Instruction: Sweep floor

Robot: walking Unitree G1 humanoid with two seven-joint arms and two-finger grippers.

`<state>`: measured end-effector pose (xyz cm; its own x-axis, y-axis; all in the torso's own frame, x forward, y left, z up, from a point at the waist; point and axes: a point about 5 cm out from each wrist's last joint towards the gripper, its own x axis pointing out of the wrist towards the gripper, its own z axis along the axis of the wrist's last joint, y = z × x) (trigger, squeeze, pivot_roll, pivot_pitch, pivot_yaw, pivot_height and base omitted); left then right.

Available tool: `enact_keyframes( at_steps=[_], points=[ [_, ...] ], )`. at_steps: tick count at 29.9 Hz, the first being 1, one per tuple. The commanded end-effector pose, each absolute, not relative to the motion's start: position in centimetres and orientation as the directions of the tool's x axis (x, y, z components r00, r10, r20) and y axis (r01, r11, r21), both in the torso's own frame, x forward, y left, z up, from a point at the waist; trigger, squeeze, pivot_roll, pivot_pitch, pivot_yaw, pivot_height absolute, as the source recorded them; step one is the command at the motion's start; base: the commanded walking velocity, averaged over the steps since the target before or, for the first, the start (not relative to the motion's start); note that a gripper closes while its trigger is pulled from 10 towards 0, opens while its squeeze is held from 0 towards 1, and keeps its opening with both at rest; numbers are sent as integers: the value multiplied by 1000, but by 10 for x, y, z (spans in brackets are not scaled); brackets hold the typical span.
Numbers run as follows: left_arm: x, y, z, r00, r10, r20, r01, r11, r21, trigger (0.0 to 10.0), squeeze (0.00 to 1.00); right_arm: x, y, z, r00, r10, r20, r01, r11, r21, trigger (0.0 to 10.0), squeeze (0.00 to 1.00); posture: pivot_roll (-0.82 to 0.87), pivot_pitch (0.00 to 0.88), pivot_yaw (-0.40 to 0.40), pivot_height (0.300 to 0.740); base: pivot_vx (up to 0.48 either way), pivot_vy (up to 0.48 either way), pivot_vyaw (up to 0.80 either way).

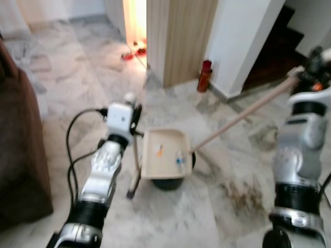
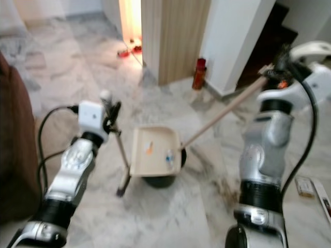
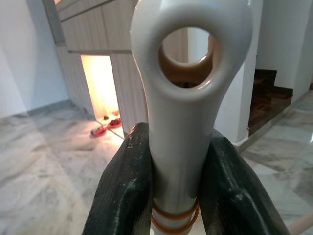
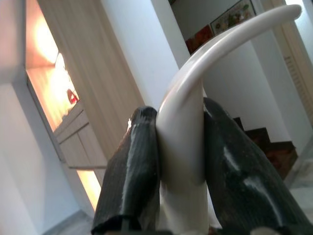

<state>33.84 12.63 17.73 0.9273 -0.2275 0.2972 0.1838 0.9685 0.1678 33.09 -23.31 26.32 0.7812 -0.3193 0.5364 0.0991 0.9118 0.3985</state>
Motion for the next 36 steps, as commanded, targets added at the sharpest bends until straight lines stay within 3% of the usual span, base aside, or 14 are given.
enact_keyframes(
  at_steps=[1,9,23,29,36],
  points=[
    [338,117,191,898,-254,361,206,965,165,10000,0,322,-241,281,717,-348,604,86,904,419,10000,0,147,44,-49,740,259,330,0],
    [339,118,192,898,-246,366,200,967,161,10000,0,324,-240,282,717,-344,606,76,903,423,10000,0,149,46,-58,740,32,398,0],
    [338,119,189,901,-242,360,195,967,163,10000,0,324,-242,280,724,-343,598,81,904,421,10000,0,147,55,-62,740,274,291,0],
    [338,119,189,902,-242,358,193,967,168,10000,0,325,-242,278,734,-349,582,83,897,434,10000,0,149,57,-61,740,441,0,0],
    [338,120,189,902,-238,360,188,967,169,10000,0,326,-242,277,741,-348,574,88,898,431,10000,0,151,61,-61,740,459,0,-763]
  ],
)
